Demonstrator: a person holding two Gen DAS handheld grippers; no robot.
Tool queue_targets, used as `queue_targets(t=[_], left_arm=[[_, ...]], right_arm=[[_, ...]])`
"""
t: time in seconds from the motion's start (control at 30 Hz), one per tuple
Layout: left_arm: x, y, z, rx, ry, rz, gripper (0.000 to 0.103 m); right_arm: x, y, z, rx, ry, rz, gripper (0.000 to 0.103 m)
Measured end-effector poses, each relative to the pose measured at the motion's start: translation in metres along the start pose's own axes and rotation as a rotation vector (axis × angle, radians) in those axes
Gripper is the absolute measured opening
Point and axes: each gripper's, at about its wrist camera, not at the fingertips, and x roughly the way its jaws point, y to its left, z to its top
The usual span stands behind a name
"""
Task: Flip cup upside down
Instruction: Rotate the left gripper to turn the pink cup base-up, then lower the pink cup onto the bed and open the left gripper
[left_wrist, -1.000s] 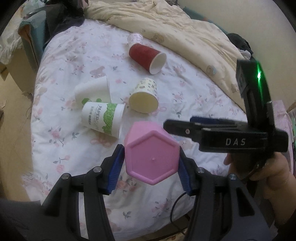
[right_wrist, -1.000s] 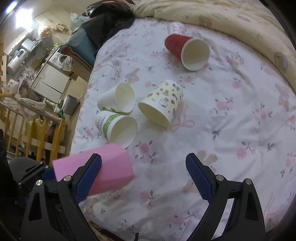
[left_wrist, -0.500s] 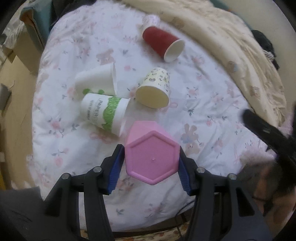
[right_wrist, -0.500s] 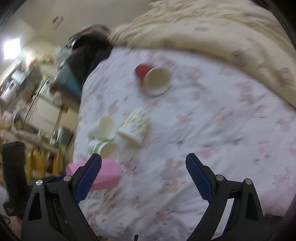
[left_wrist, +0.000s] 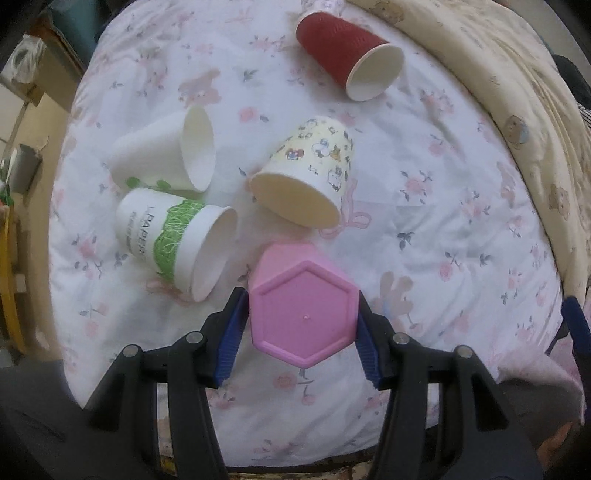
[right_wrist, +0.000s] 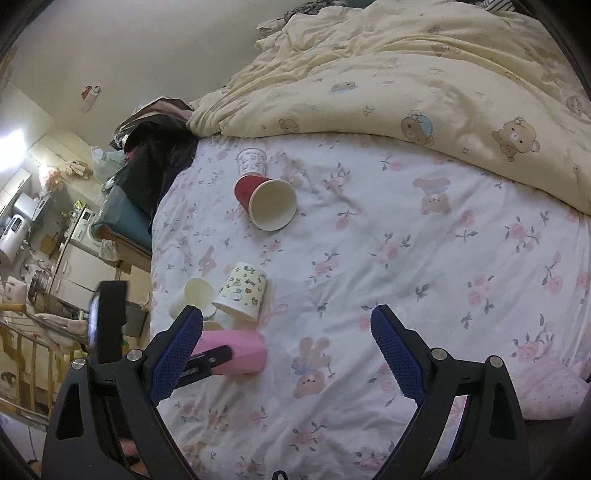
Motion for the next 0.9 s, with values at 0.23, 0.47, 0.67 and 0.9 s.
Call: queue_targets(t=[0.23, 0.47, 0.67, 0.9], left_arm=[[0.007, -0.003, 0.003, 0.023, -0.010, 0.014, 0.052], [-0.002, -0.004, 0.001, 0.069, -0.028, 0.001, 0.089], [-0.039, 0.003, -0.011, 0.077, -0.083, -0.063, 0.089], [-0.106, 0.032, -0.046, 0.089, -0.288, -0.071, 0.089]], right_arm=[[0.003, 0.004, -0.002, -0.005, 0.019, 0.021, 0.095], [0.005, 0.004, -0.002, -0.002, 0.011, 0.010, 0.095], [0.009, 0.009, -0.003, -0.033, 0.010, -0.001, 0.095], [0.002, 0.022, -0.007, -0.100, -0.029, -0.001, 0.101]])
